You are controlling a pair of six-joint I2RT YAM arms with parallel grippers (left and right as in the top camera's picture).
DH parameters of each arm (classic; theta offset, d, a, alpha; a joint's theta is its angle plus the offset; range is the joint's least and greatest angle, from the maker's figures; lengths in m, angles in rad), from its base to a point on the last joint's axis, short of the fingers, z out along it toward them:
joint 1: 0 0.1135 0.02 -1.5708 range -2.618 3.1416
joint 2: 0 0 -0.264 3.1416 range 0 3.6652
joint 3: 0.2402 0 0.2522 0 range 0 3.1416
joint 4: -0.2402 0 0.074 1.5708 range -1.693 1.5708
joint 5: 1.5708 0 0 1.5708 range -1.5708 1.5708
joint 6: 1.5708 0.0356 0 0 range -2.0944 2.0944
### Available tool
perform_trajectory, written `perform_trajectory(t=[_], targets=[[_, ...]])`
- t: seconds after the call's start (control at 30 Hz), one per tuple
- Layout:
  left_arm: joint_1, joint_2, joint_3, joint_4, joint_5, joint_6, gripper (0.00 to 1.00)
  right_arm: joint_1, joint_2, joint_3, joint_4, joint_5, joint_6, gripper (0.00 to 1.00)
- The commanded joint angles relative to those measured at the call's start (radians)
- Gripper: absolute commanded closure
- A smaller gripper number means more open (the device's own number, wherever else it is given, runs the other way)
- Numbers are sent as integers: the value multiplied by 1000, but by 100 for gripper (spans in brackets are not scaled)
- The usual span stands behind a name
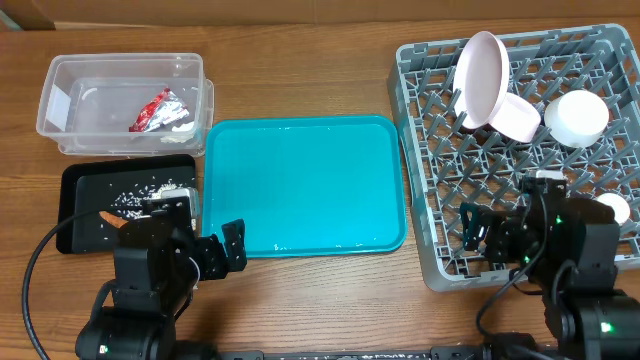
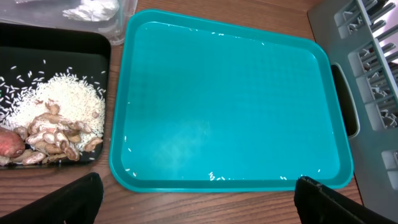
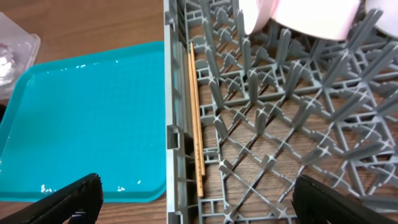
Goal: Sort waste into correct bins and load items into the dishwasher
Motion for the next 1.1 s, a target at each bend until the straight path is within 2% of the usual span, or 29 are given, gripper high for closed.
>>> perform_trajectory(t=[0.0, 0.13, 0.33, 0.57, 0.73, 0.83, 0.87, 1.07], targets=[[-3, 2, -8, 2, -8, -14, 0, 6, -78, -35, 26, 24, 0, 0], [-3, 2, -8, 2, -8, -14, 0, 6, -251, -178, 169, 28, 0, 0], [-3, 2, -8, 2, -8, -14, 0, 13, -533, -467, 502, 30, 0, 0], [-3, 4, -8, 2, -8, -14, 0, 19, -658, -714, 865, 58, -1, 0], [-3, 4, -8, 2, -8, -14, 0, 20, -674, -814, 966, 57, -93, 0], [-3, 4, -8, 2, -8, -14, 0, 19, -674, -855, 961, 58, -113, 0], [-3, 4, -8, 2, -8, -14, 0, 20, -674, -853, 904, 58, -113, 0], [-3, 4, -8, 2, -8, -14, 0, 24, -674, -853, 914, 65, -131, 0]])
